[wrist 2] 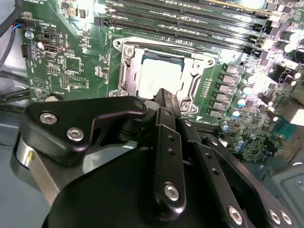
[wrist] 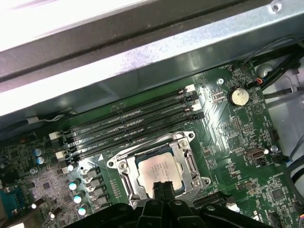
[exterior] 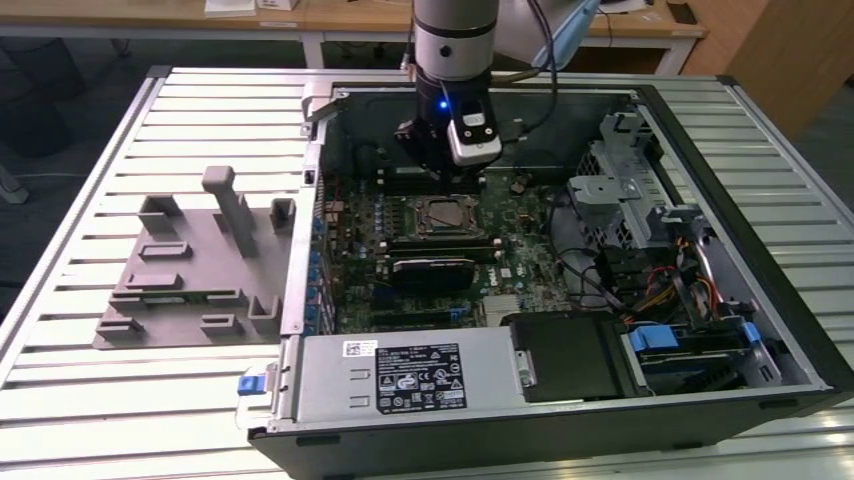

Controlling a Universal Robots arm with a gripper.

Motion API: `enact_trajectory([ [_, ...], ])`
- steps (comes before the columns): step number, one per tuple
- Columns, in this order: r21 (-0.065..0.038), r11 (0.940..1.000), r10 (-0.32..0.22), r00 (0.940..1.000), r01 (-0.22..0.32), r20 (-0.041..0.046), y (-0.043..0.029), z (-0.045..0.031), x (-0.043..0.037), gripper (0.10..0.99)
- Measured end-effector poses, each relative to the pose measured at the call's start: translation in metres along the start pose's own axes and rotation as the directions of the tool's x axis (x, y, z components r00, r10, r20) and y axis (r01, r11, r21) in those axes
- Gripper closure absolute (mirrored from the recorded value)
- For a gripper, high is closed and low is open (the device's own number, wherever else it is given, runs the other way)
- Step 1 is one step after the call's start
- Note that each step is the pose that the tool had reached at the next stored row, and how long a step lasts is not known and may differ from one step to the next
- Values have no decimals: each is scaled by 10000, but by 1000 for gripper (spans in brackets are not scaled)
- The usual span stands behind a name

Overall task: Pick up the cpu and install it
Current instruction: 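Install the second cpu locking lever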

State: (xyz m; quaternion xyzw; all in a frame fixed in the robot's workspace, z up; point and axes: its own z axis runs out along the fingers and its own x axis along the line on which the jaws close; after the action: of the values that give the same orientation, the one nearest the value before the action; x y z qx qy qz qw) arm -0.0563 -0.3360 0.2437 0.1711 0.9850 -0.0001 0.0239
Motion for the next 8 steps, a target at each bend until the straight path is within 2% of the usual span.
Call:
enact_trajectory([
  [8, 2, 10000, 0, 10000, 0, -1, -1, -22, -1, 980],
])
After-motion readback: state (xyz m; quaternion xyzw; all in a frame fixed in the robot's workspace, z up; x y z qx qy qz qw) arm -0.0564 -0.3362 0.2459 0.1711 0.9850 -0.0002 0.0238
